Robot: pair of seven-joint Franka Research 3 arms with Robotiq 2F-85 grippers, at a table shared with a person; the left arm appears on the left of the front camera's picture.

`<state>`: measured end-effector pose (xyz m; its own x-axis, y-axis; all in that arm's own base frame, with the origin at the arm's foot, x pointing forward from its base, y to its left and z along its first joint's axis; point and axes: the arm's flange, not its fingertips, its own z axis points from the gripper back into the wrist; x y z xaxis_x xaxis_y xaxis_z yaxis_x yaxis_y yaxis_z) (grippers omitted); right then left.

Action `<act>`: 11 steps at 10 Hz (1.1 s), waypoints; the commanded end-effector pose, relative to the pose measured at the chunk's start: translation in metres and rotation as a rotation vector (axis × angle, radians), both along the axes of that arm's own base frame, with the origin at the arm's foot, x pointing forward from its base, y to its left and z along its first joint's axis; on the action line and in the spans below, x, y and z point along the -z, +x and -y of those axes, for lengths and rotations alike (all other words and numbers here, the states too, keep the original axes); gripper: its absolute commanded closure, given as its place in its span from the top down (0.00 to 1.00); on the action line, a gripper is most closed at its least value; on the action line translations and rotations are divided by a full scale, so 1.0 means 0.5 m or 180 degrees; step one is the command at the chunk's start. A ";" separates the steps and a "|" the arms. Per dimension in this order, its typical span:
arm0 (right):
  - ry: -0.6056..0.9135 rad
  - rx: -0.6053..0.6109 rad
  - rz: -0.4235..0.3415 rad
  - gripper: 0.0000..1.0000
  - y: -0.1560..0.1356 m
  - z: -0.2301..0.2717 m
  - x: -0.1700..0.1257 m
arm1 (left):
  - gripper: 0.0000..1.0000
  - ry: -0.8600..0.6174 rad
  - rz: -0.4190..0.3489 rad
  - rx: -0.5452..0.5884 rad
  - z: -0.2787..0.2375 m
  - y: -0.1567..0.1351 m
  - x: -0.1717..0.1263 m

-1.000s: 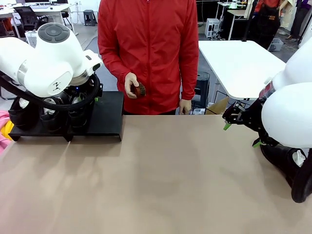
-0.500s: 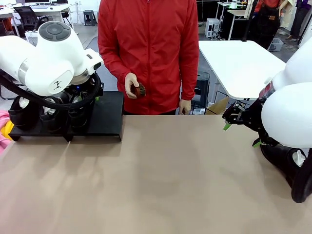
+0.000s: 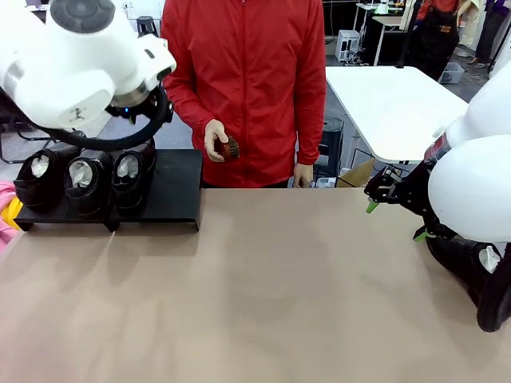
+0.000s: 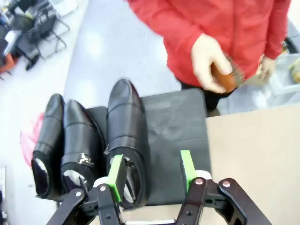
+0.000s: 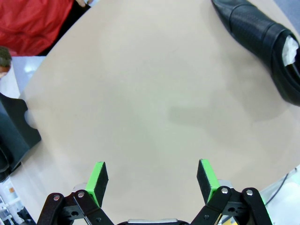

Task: Organize the shoes by placing them on the stand.
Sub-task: Pick up one Shoe and place it in the middle of the table.

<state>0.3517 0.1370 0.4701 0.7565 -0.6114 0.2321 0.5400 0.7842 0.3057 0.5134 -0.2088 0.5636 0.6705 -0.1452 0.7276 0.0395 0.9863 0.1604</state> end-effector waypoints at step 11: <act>0.0071 -0.0069 0.0032 1.00 0.004 0.002 0.000 | 0.61 -0.0639 -0.2904 0.1196 0.126 -0.152 0.060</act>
